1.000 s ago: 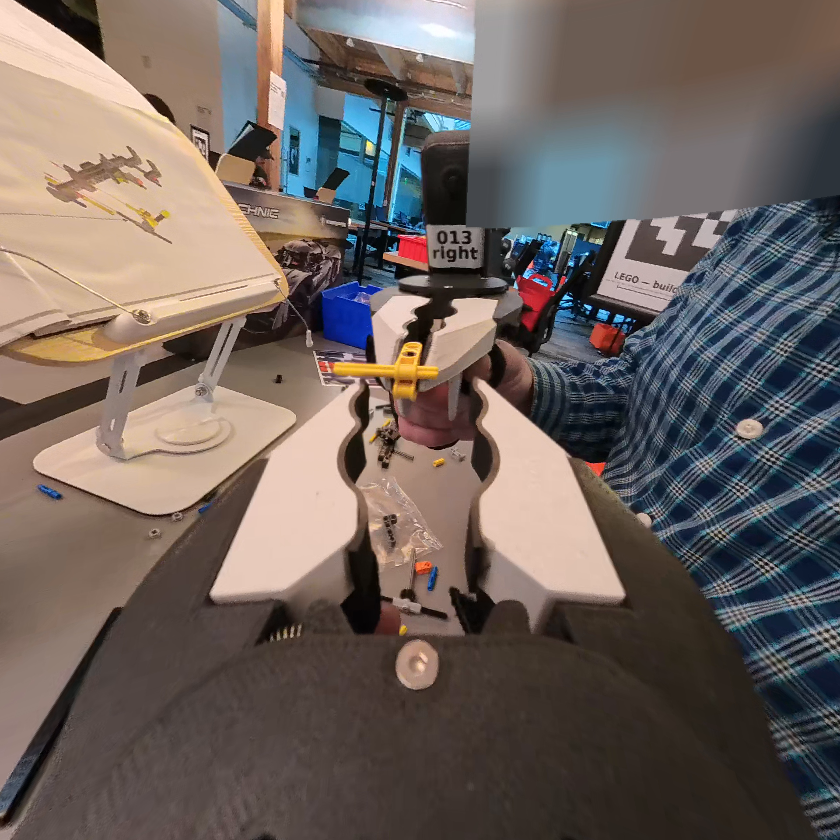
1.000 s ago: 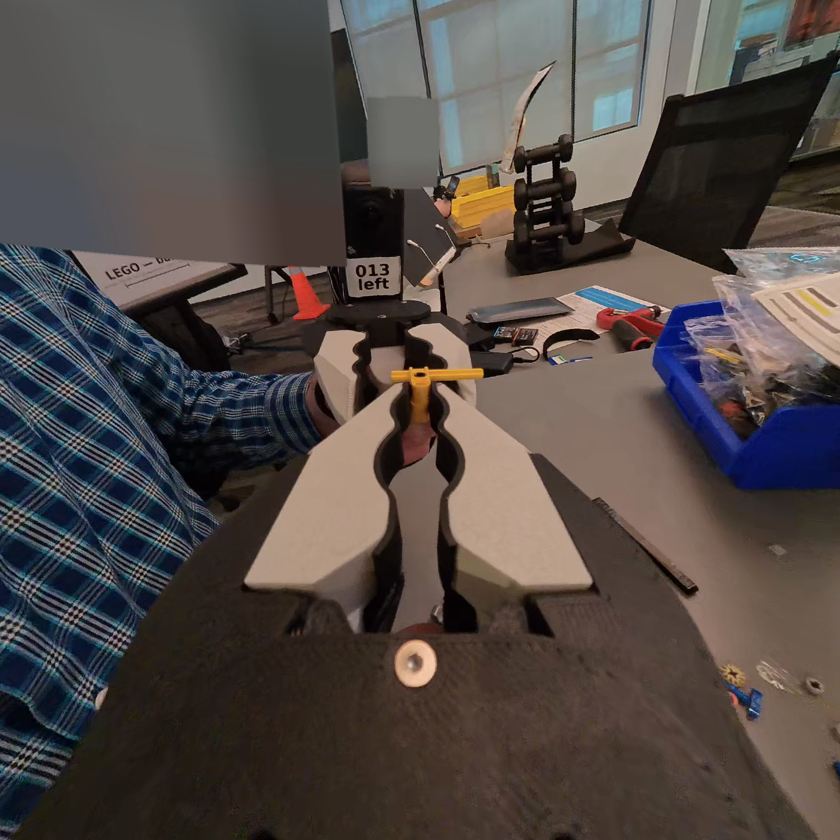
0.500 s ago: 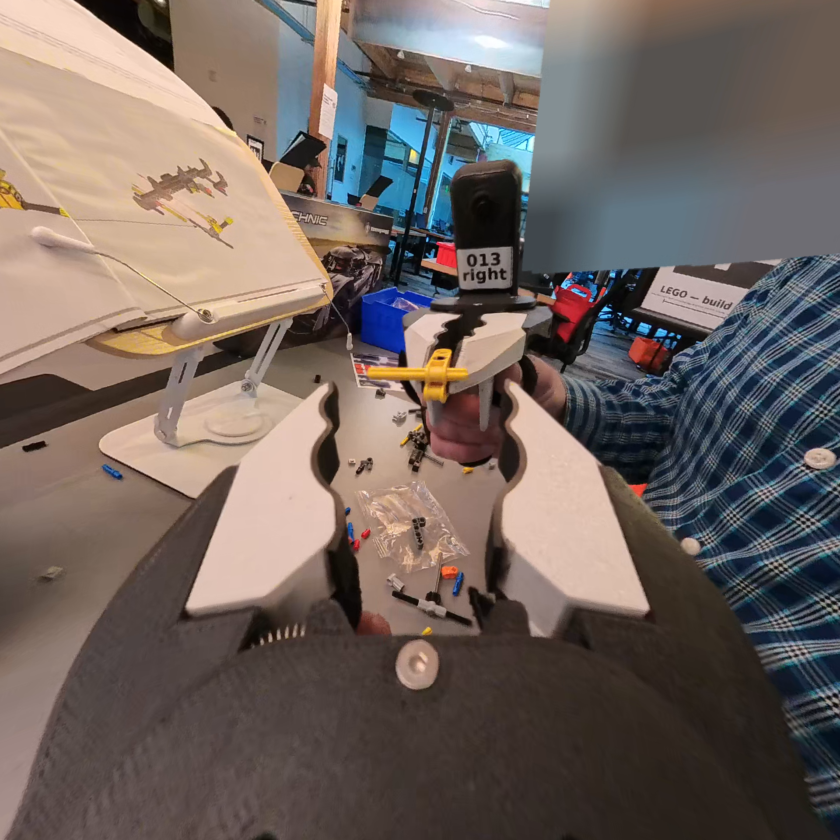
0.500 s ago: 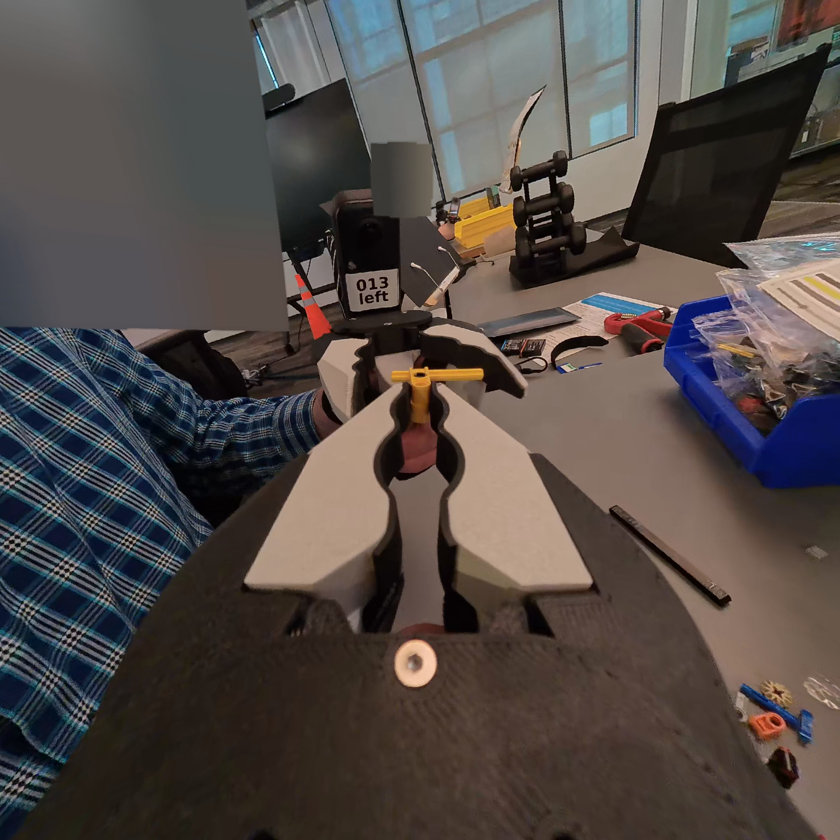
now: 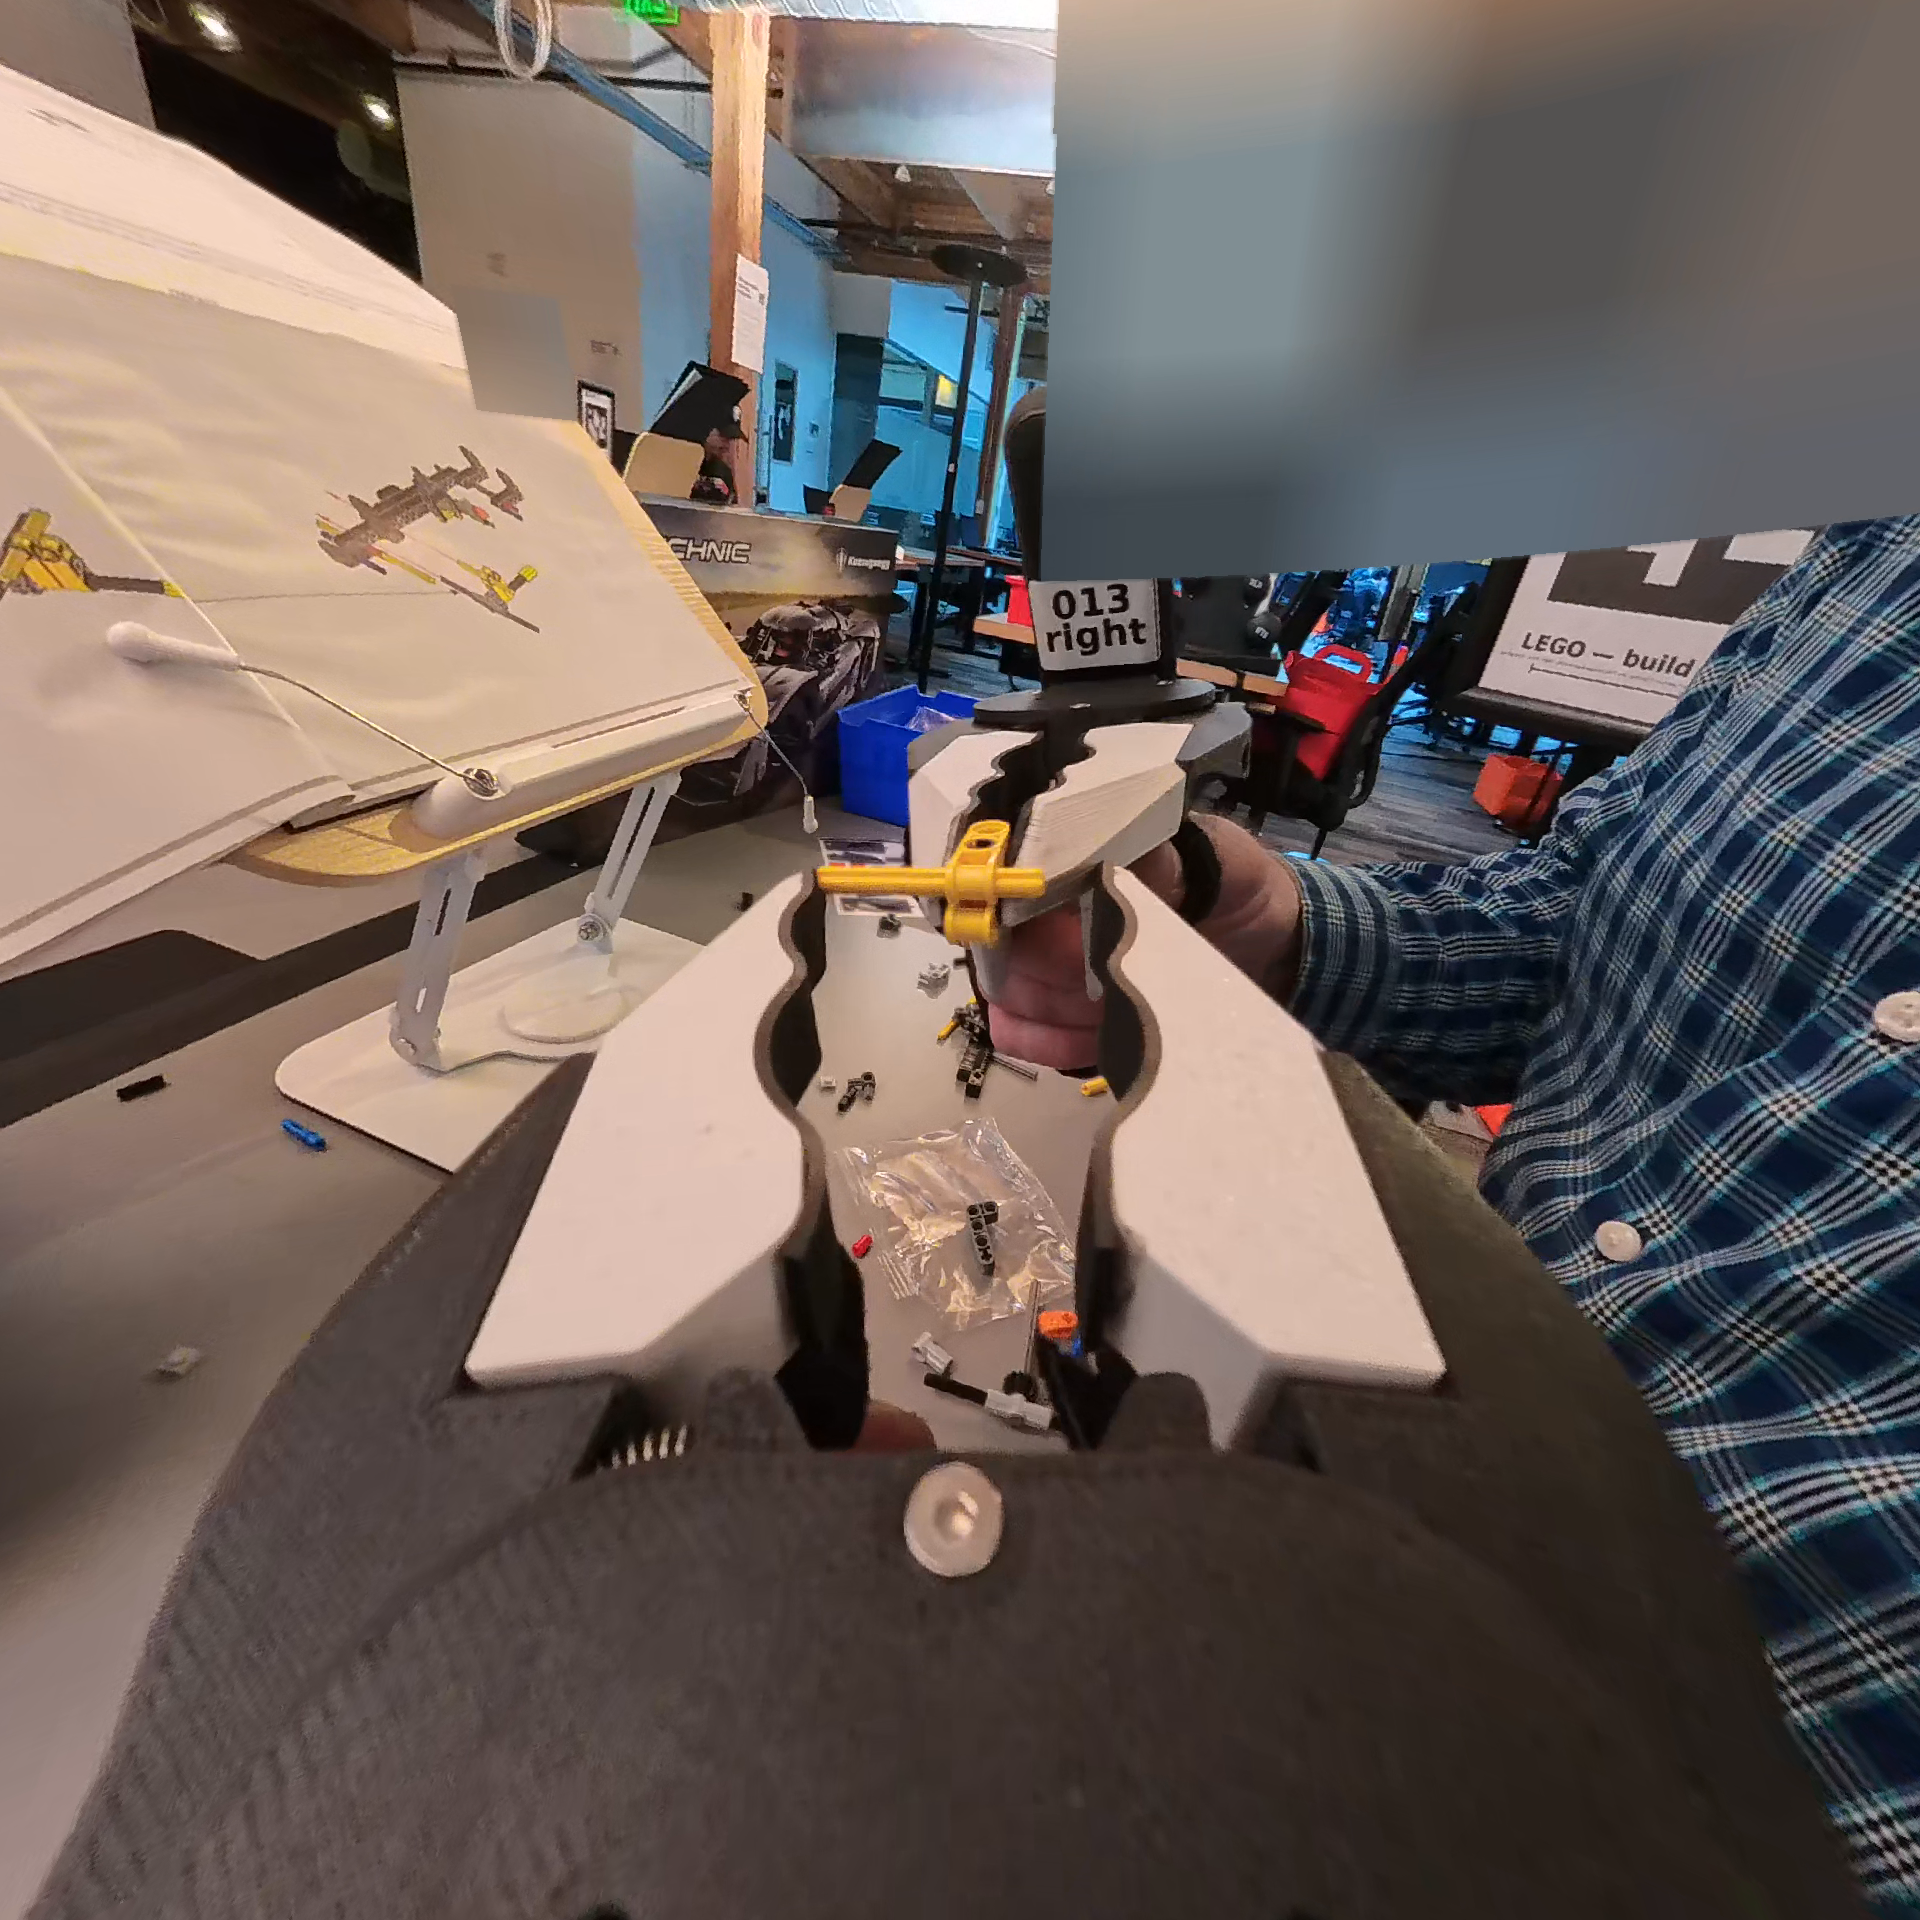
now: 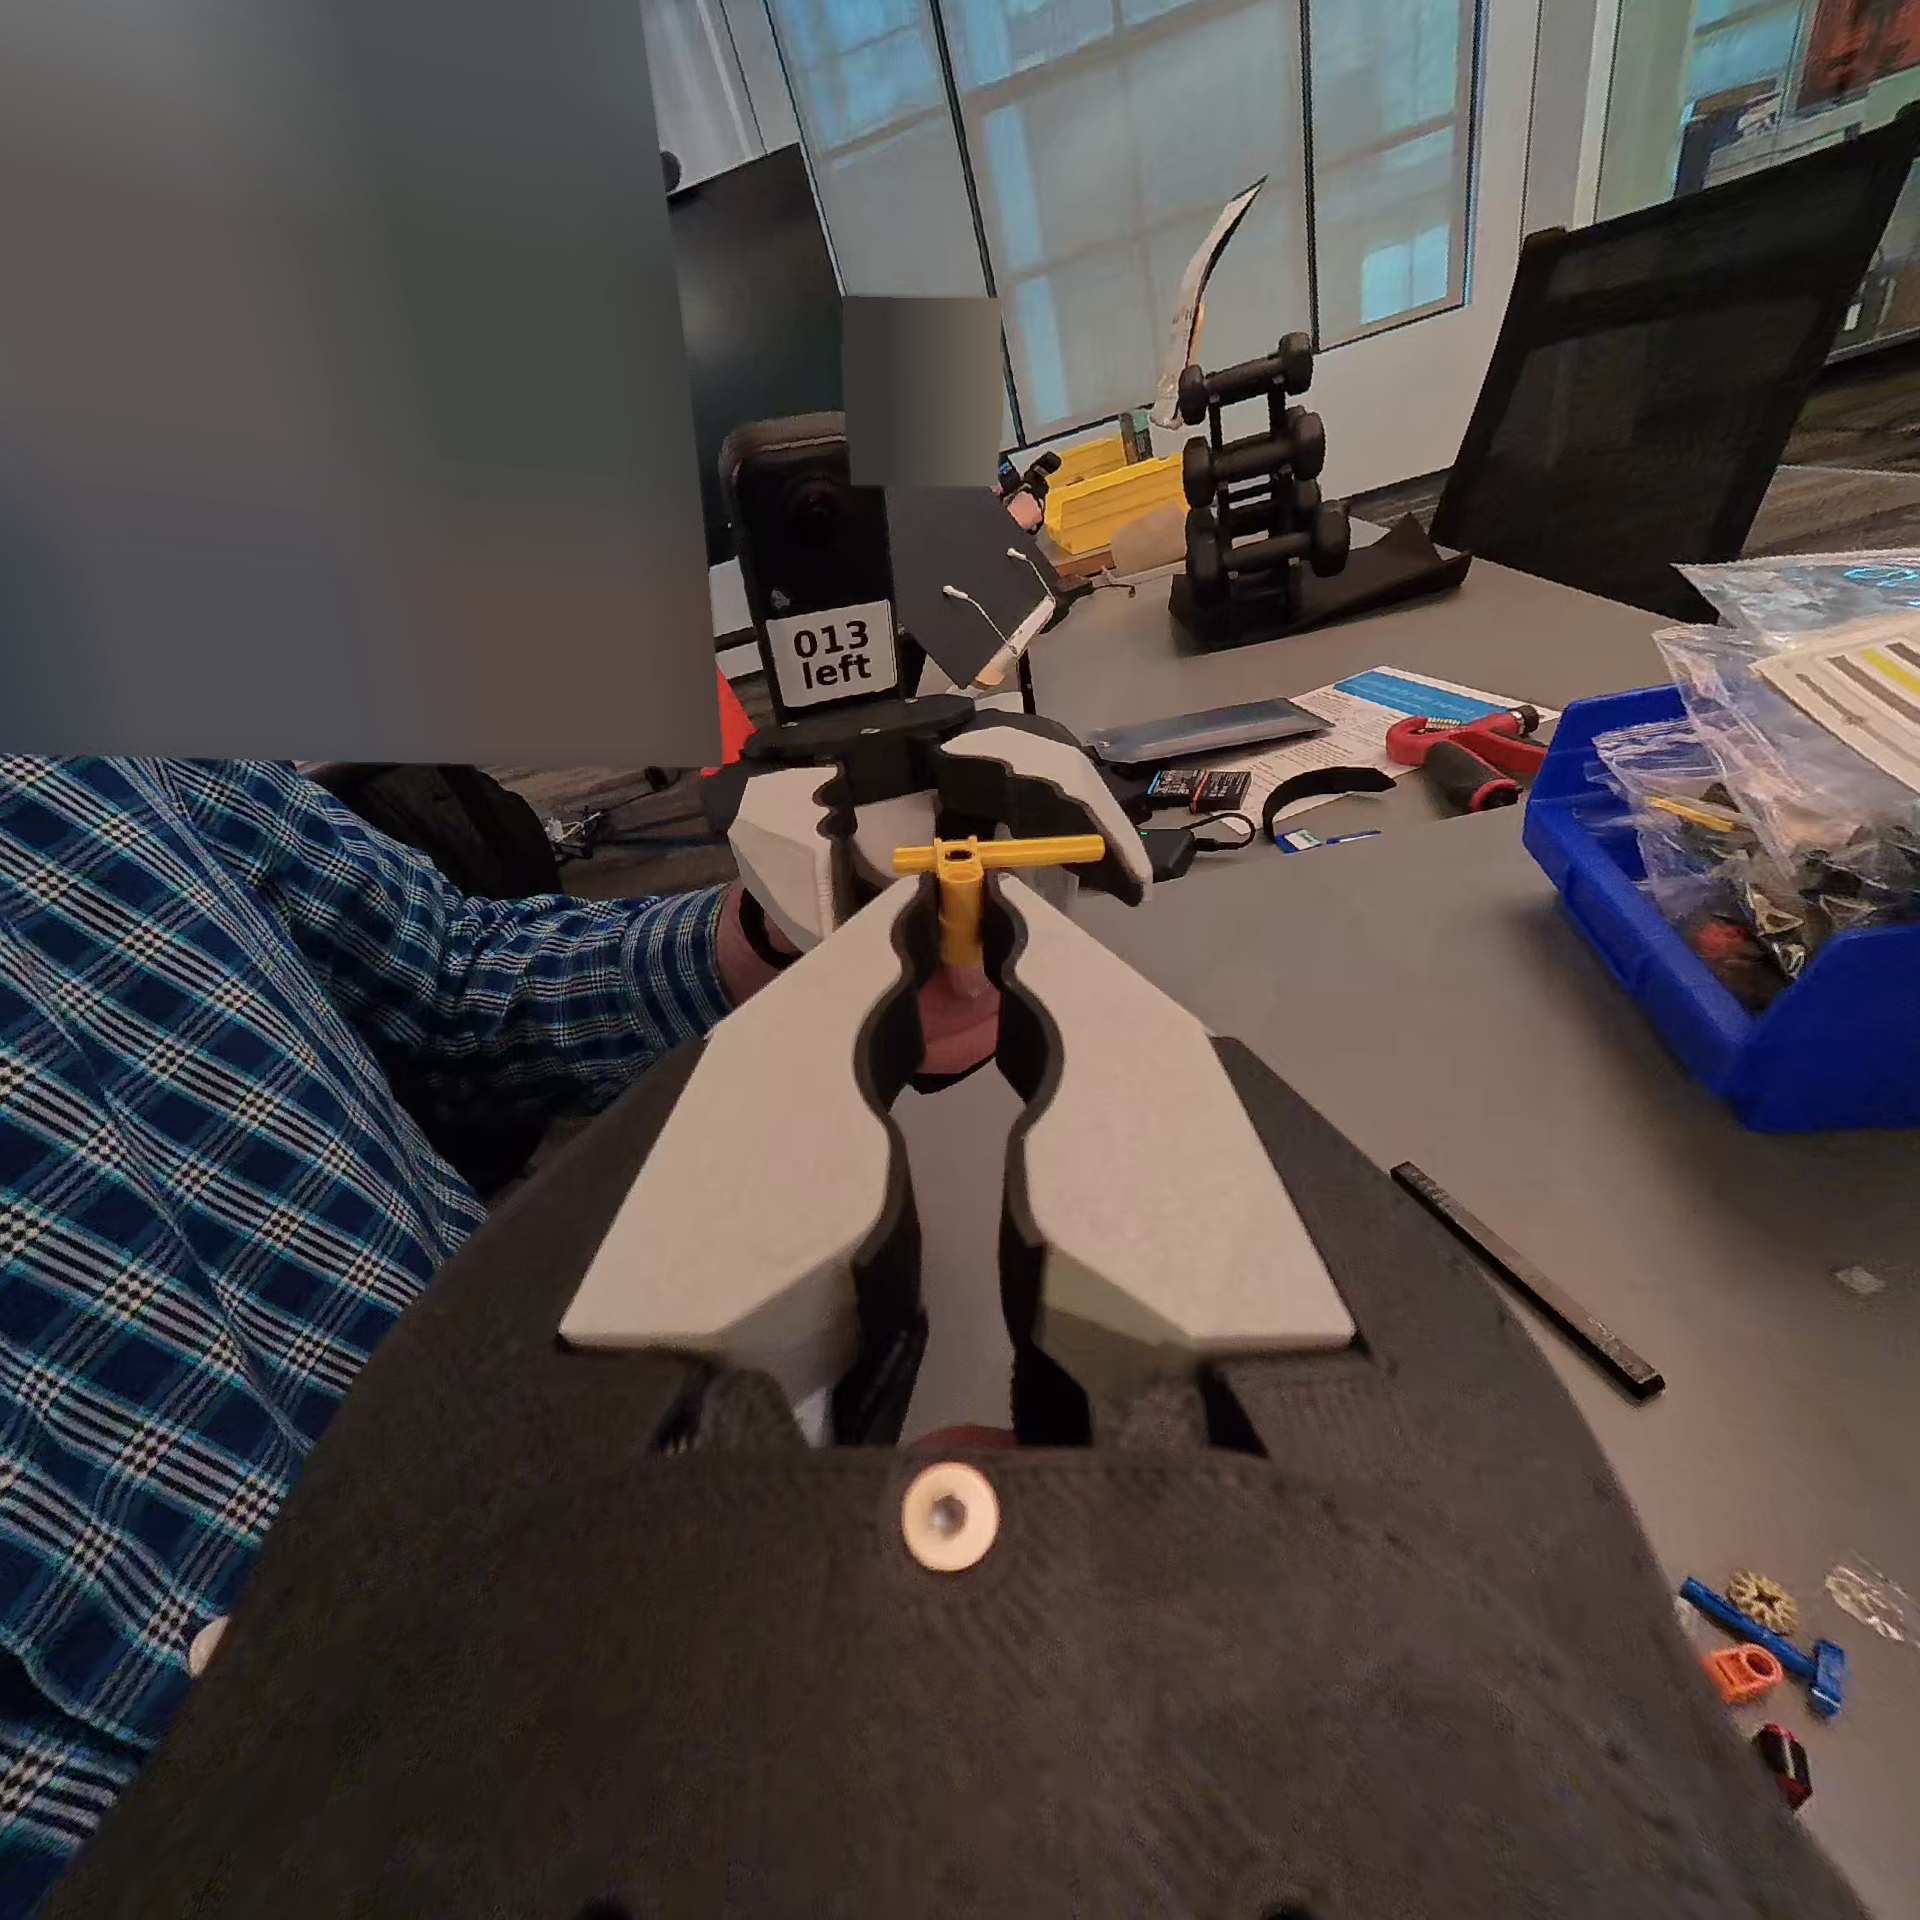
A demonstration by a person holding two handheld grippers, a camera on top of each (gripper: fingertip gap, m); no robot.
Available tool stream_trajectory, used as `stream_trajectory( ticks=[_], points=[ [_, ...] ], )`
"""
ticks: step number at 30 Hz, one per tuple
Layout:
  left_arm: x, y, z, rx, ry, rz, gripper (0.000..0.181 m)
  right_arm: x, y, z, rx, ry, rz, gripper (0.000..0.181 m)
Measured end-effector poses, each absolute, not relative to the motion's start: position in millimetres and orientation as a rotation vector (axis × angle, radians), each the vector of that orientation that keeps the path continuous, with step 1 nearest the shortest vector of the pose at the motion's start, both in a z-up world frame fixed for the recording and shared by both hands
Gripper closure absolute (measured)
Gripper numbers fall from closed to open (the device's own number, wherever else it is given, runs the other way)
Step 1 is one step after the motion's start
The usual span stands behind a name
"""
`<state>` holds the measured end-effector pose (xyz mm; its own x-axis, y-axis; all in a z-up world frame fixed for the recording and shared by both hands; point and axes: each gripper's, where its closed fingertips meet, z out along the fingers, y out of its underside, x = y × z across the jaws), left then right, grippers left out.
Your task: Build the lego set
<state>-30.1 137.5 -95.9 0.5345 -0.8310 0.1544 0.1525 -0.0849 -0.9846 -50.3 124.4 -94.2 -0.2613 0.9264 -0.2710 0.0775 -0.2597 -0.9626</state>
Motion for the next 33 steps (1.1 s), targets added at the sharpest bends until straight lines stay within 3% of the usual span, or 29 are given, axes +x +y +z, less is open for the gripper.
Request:
stream_trajectory(
  ticks=[6,7,15,19,22,30,31,33],
  points=[
    [-28,138,-96,-1.423,0.613,-0.893,0.134,-49,127,-94,-1.321,-1.270,1.626,0.175],
    [-27,137,-96,-1.420,0.628,-0.882,0.143,-49,129,-95,-1.334,-1.263,1.609,0.175],
    [-25,136,-93,-1.403,0.630,-0.879,0.143,-47,128,-92,-1.312,-1.279,1.592,0.175],
    [-25,132,-92,-1.413,0.633,-0.999,0.129,-45,122,-88,-1.272,-1.296,1.624,0.176],
    [-24,126,-88,-1.383,0.646,-1.054,0.143,-44,122,-87,-1.264,-1.310,1.614,0.176],
    [-23,119,-85,-1.350,0.628,-1.220,0.146,-44,115,-84,-1.226,-1.346,1.565,0.175],
    [-22,117,-86,-1.346,0.644,-1.231,0.156,-44,113,-83,-1.221,-1.349,1.579,0.175],
    [-23,116,-83,-1.336,0.631,-1.277,0.157,-44,111,-81,-1.207,-1.346,1.580,0.175]
  ],
)
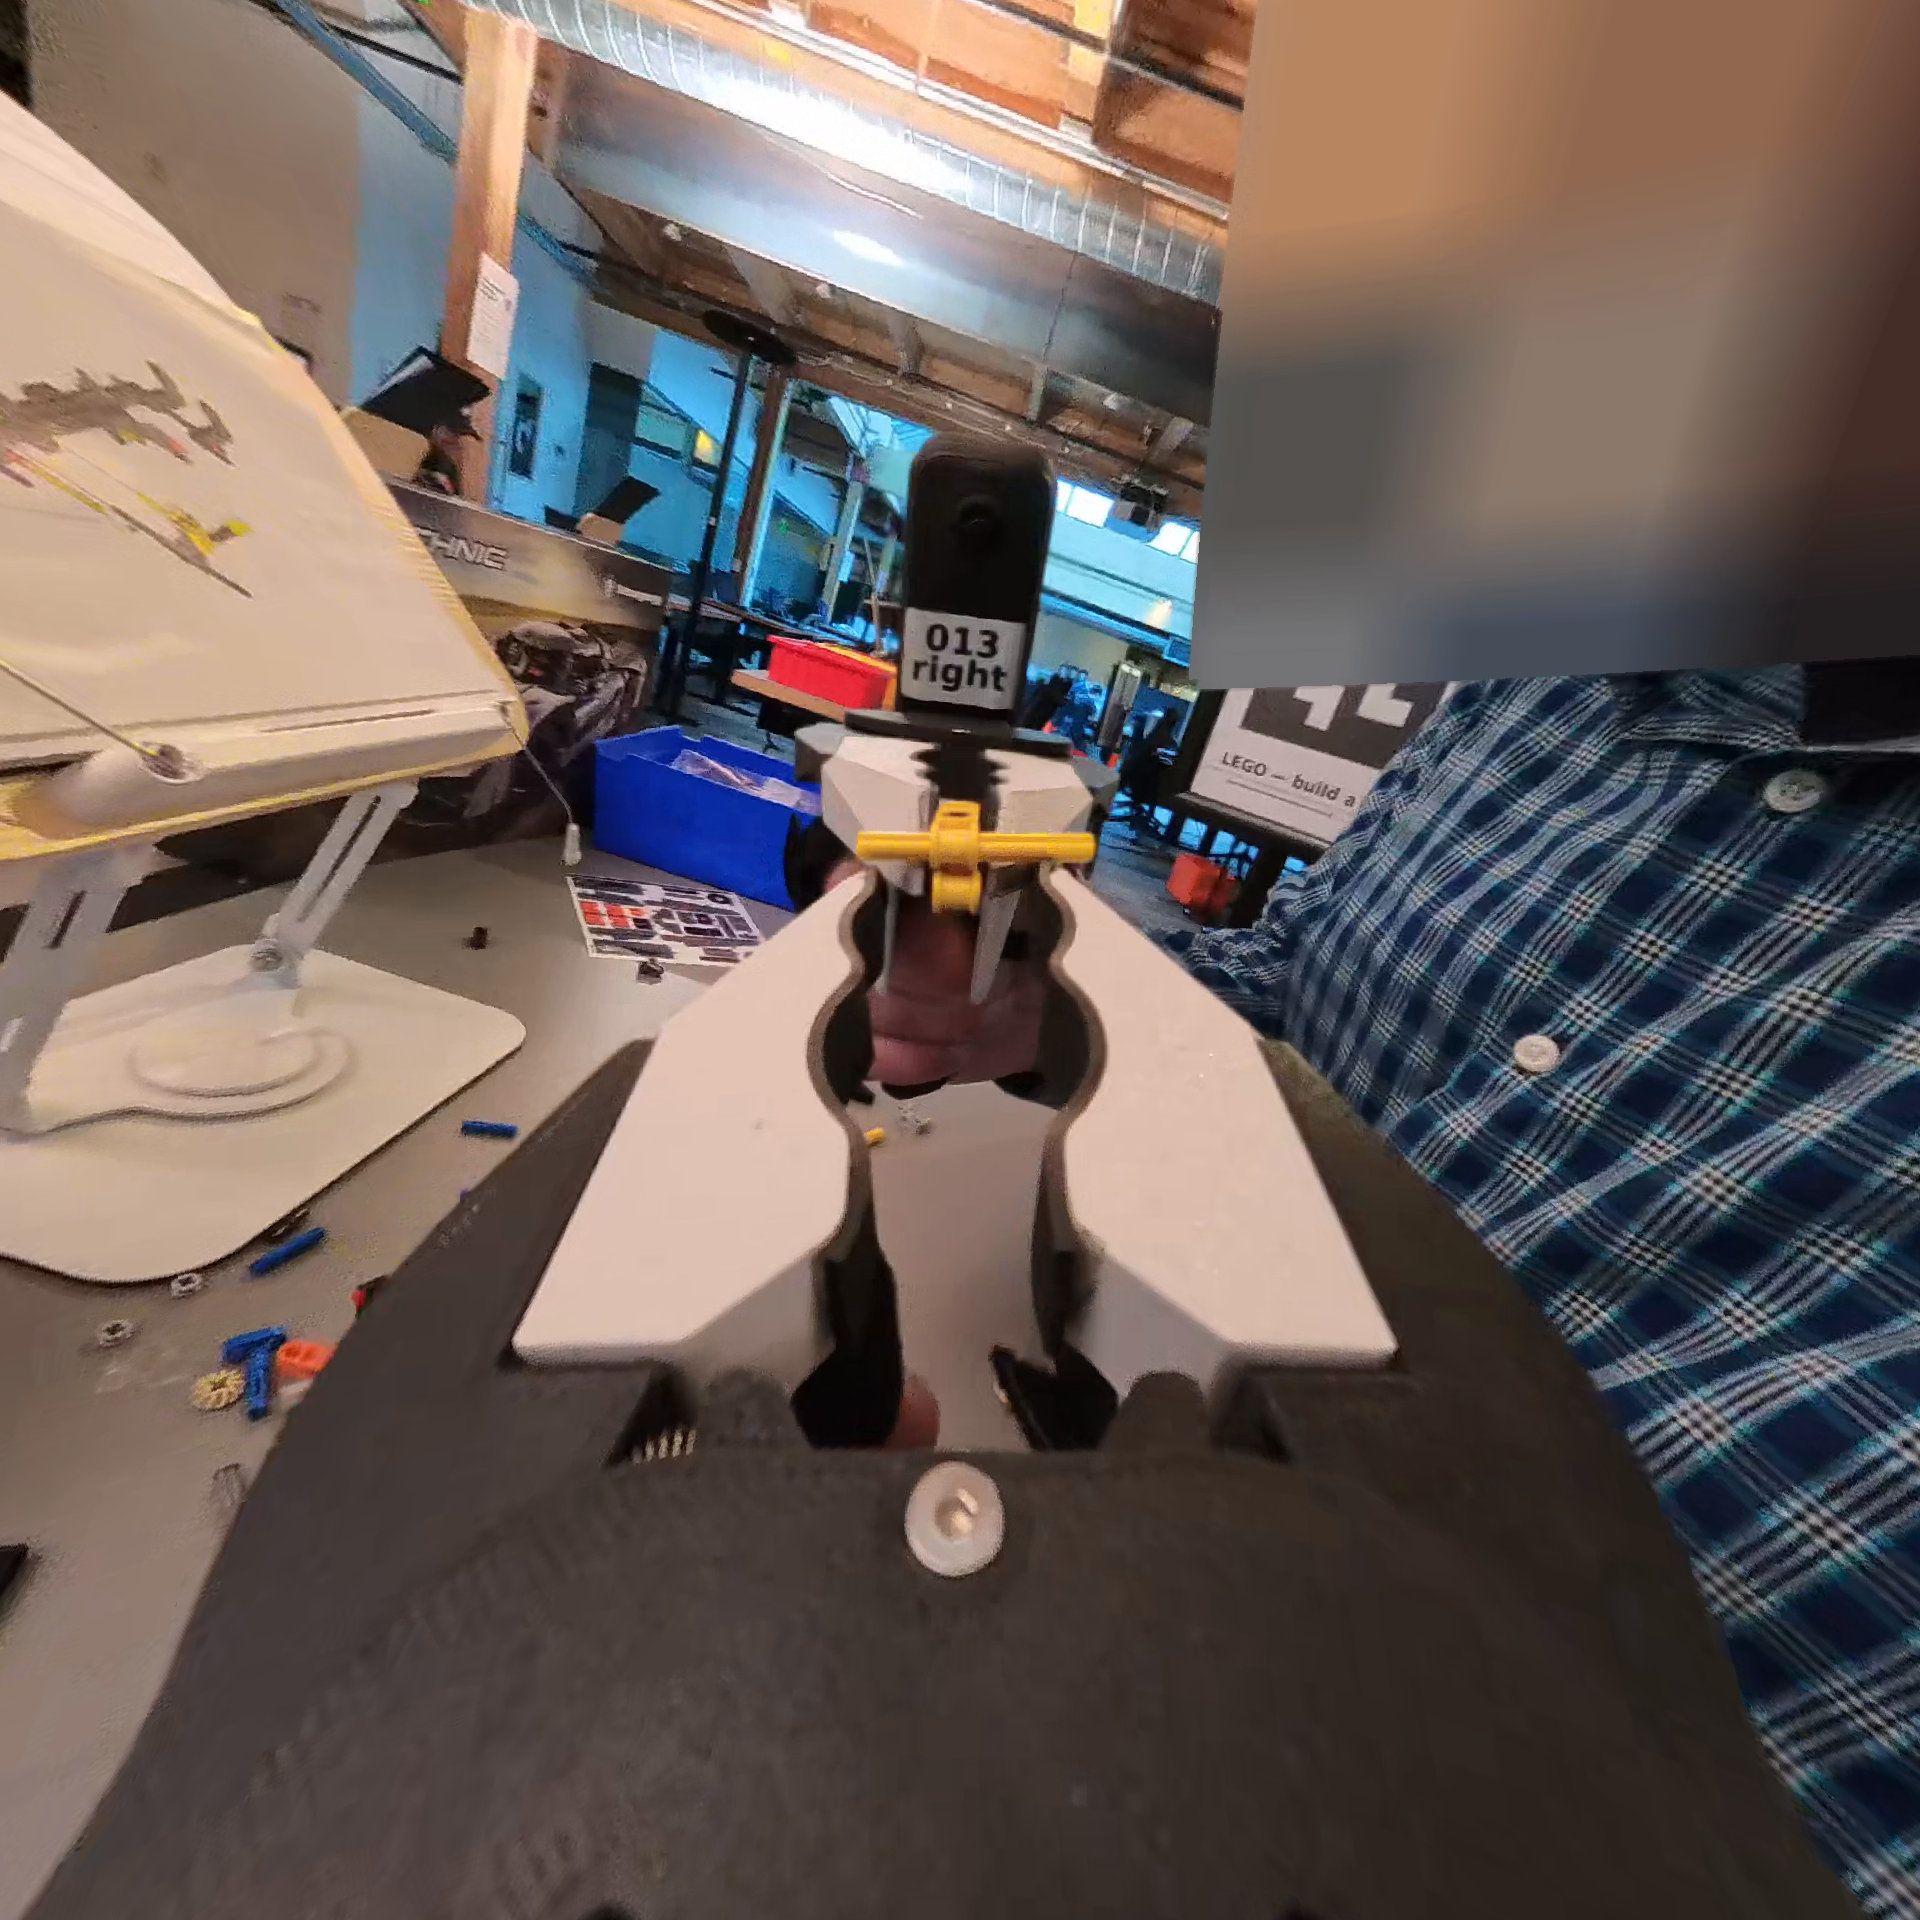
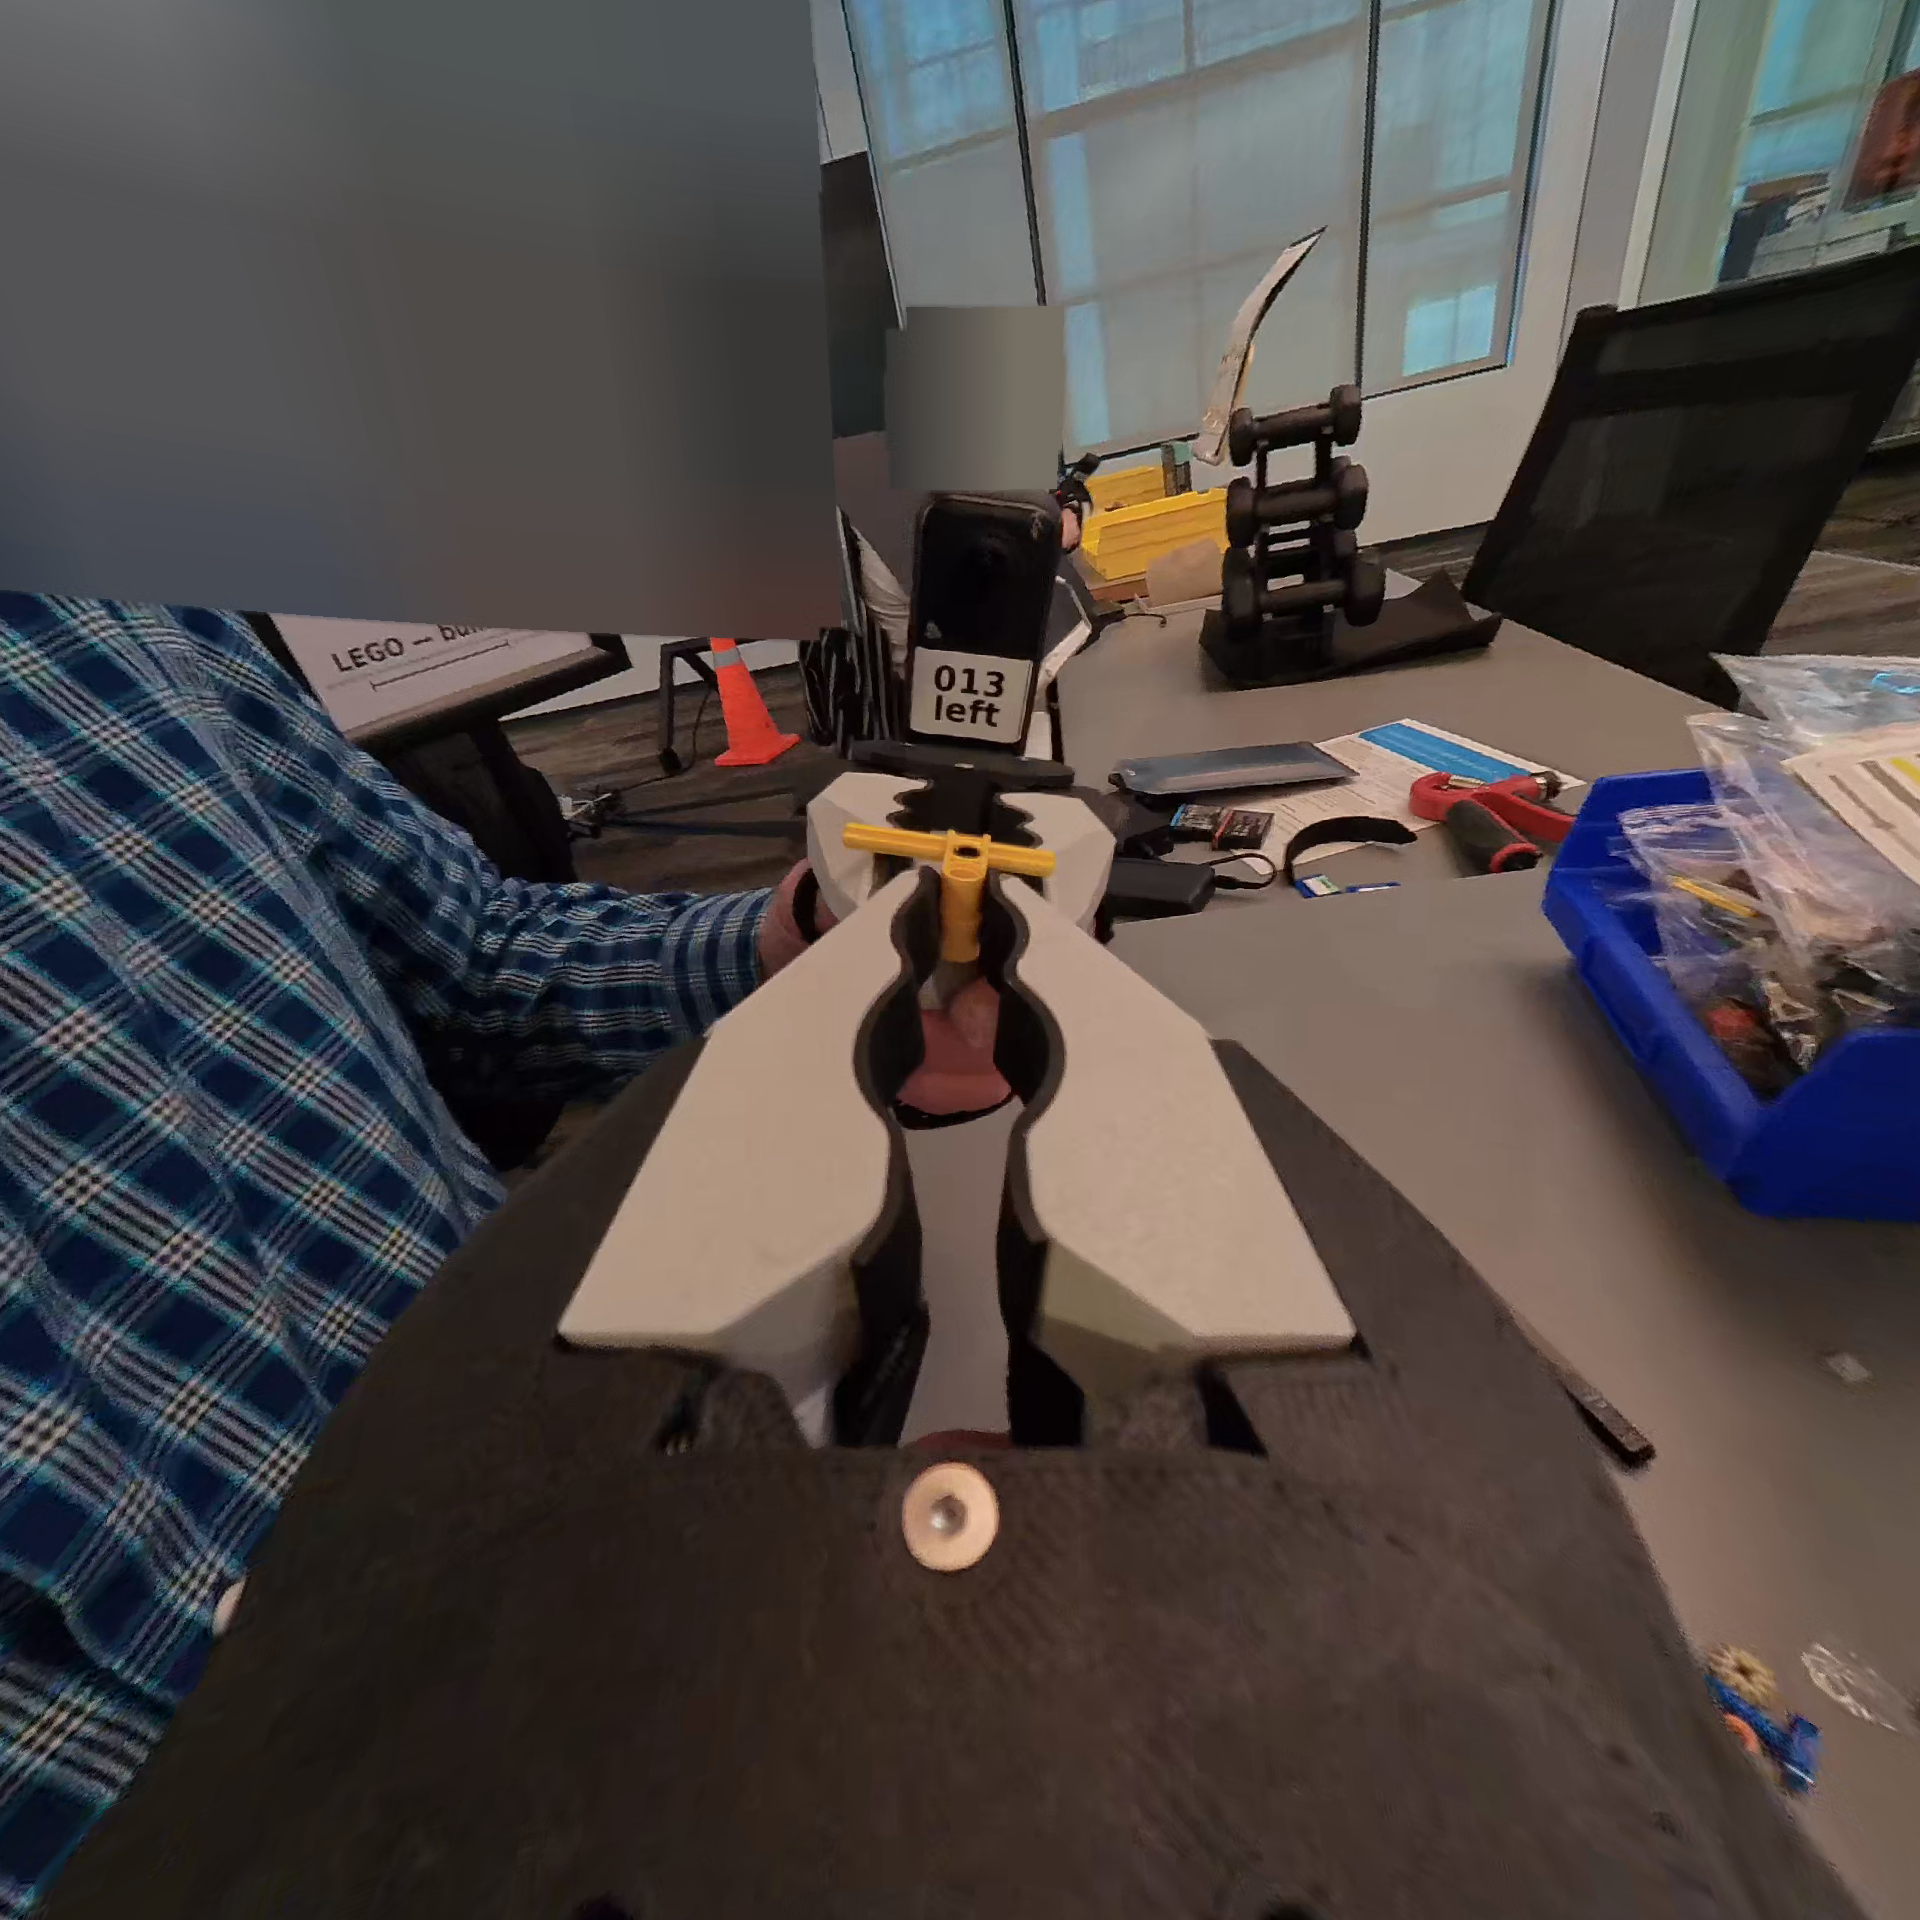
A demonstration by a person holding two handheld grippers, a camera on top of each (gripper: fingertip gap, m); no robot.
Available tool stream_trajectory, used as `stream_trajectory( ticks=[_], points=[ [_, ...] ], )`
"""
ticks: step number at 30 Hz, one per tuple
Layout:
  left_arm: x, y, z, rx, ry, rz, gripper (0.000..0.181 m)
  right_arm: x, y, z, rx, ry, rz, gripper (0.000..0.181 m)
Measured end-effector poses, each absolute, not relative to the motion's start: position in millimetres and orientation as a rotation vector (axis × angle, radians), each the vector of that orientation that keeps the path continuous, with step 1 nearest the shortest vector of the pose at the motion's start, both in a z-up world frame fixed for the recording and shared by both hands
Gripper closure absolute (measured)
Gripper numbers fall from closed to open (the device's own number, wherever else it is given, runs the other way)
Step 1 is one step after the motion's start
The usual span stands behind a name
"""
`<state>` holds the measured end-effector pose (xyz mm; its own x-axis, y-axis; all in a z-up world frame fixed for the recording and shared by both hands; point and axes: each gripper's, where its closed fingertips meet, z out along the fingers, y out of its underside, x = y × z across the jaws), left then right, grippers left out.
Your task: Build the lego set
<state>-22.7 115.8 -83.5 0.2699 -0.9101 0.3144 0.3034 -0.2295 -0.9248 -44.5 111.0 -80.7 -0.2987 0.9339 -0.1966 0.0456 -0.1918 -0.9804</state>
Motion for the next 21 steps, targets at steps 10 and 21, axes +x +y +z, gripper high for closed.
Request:
stream_trajectory(
  ticks=[10,21],
  points=[
    [-36,124,-87,-1.377,0.594,-1.196,0.123,-44,125,-79,-1.259,-1.286,1.568,0.176],
    [-37,134,-96,-1.458,0.640,-0.936,0.127,-50,142,-96,-1.467,-1.139,1.737,0.176]
  ],
)
